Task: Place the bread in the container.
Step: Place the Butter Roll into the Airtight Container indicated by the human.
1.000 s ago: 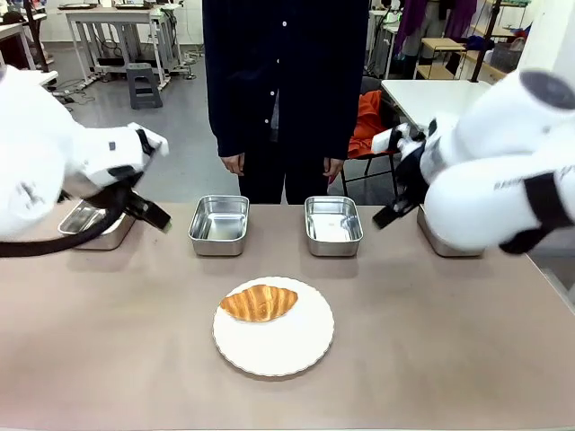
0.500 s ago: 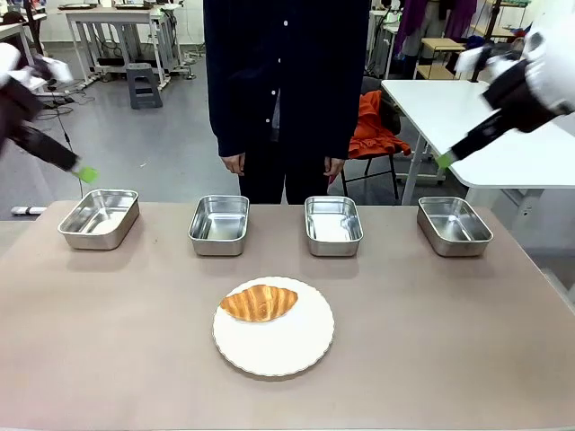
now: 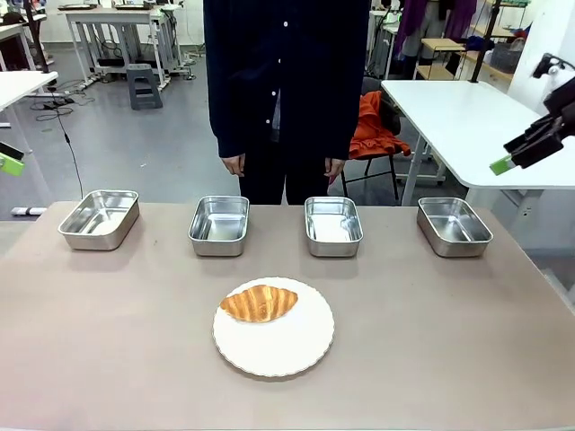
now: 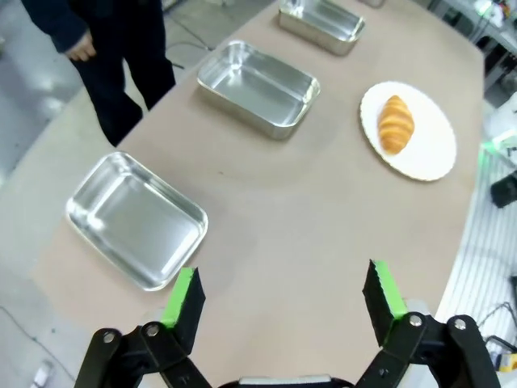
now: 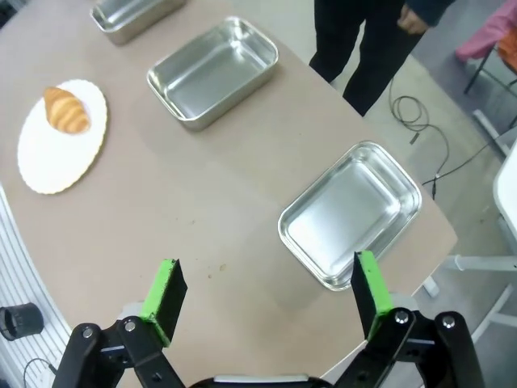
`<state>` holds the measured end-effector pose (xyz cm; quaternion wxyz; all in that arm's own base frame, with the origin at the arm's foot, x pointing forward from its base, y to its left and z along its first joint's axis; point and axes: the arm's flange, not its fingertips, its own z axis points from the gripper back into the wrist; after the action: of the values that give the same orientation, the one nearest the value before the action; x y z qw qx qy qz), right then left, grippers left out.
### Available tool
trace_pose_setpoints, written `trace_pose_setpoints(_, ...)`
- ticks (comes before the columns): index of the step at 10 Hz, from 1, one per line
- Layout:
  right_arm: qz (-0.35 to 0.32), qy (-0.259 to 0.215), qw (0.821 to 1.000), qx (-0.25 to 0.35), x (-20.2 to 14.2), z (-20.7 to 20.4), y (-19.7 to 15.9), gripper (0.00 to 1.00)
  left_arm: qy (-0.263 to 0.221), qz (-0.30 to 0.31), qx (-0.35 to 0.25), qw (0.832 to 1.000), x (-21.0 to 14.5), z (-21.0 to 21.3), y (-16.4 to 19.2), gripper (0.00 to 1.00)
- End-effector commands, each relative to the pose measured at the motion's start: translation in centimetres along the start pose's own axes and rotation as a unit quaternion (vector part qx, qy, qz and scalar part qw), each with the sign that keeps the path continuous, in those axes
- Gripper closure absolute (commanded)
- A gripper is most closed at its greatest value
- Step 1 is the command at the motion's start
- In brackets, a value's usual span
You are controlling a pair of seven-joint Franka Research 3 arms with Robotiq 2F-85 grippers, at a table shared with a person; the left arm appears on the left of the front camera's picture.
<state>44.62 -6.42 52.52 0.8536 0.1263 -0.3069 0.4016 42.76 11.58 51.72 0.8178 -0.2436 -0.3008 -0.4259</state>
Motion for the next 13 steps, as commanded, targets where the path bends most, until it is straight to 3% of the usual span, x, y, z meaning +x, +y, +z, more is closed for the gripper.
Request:
trace_pose_setpoints(1, -0.010, -0.002, 1.000, -0.005, 1.0, 0.8, 0.9, 0.00, 0.008, 0.012, 0.014, 1.000, 1.3, 0.0, -1.2, 0.00)
trace_pose_setpoints(4, 0.000, 0.005, 1.000, -0.006, 0.7, 0.4, 0.6, 0.00, 0.014, 0.004, 0.012, 1.000, 0.9, -0.1, -0.6, 0.00)
trace_pose_setpoints(5, -0.008, -0.017, 1.000, -0.009, 0.5, 2.9, -0.8, 0.00, 0.015, 0.007, 0.014, 1.000, 0.4, 1.6, 0.1, 0.00)
trace_pose_setpoints(10, -0.039, -0.090, 0.995, -0.028, -2.1, 7.5, -3.7, 0.00, -0.090, 0.026, 0.030, 0.995, -1.7, 8.2, -0.5, 0.00)
trace_pose_setpoints(13, -0.064, -0.116, 0.991, -0.035, -2.9, 9.2, -3.5, 0.00, -0.110, 0.034, 0.036, 0.993, -1.8, 8.9, -2.5, 0.00)
